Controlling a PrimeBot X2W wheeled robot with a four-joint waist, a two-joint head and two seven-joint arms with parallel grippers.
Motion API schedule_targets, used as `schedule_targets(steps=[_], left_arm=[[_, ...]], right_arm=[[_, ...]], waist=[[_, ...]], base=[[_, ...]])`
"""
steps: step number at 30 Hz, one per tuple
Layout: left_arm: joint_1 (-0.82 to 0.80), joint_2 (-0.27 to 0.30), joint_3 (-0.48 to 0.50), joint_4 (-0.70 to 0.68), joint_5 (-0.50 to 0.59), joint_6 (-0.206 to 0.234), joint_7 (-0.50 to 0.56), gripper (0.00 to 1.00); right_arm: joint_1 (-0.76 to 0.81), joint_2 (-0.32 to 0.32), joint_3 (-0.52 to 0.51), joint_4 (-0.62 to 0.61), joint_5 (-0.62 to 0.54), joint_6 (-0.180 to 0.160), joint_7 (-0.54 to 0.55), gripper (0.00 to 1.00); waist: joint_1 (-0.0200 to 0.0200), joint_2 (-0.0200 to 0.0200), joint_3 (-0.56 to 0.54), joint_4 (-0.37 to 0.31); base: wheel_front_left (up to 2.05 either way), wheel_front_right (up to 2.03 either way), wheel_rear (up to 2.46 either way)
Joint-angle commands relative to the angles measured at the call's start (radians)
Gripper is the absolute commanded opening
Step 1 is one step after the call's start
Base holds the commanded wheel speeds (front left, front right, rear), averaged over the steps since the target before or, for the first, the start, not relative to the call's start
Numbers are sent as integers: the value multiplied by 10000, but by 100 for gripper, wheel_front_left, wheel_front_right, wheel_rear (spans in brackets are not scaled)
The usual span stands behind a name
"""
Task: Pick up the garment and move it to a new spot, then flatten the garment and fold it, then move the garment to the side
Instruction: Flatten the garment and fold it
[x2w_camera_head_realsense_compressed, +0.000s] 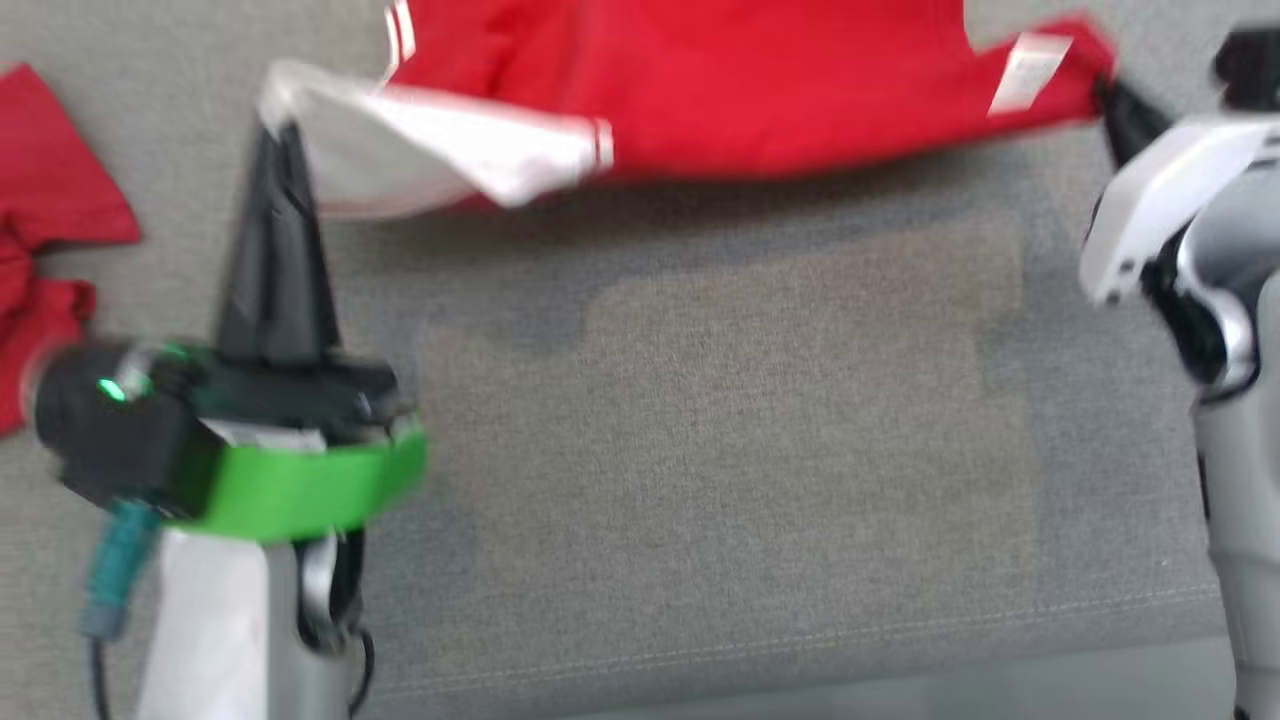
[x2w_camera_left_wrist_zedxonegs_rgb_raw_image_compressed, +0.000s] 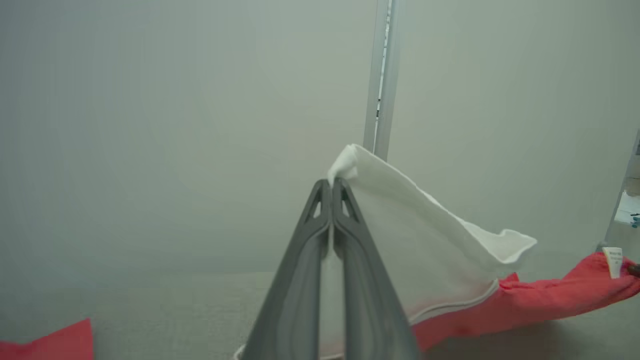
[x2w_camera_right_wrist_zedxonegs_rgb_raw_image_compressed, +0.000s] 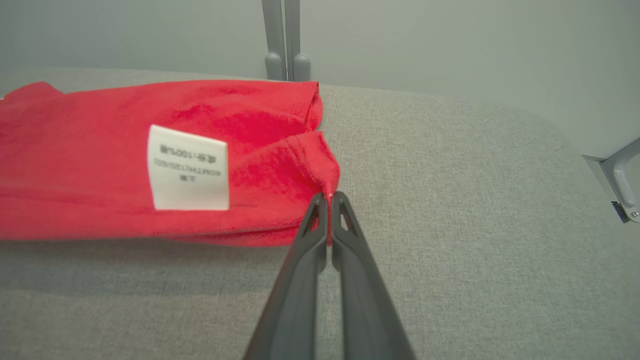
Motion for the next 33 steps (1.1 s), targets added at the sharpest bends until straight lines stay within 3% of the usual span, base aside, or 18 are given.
schedule_targets(steps=[1,10,19,26,33], left_arm=[[379,71,-46,21,118,52,78,0],[3163,366,-1022,269,21,-74,2386,0],[4875,721,-1705,365,-79,-90,4466,0],[5777,843,-1854,-77,-982,-180,6365,0],[5389,875,-1687,-920,-1552,-159,7142,0]], right_arm=[[347,-128,31,-176,115,-14,227,0],[3256,-513,146,-1480,387,-14,3380,0],[5394,-912,455,-2775,755,-14,5315,0],[6056,-857,189,-3080,602,-14,5598,0],[5880,-606,-31,-3206,652,-14,5323,0]], waist=[[1,0,-1289,348],[1,0,-2590,764],[1,0,-3078,738],[1,0,-3146,712],[1,0,-3232,702]], base=[[0,0,0],[0,0,0],[0,0,0],[0,0,0],[0,0,0]])
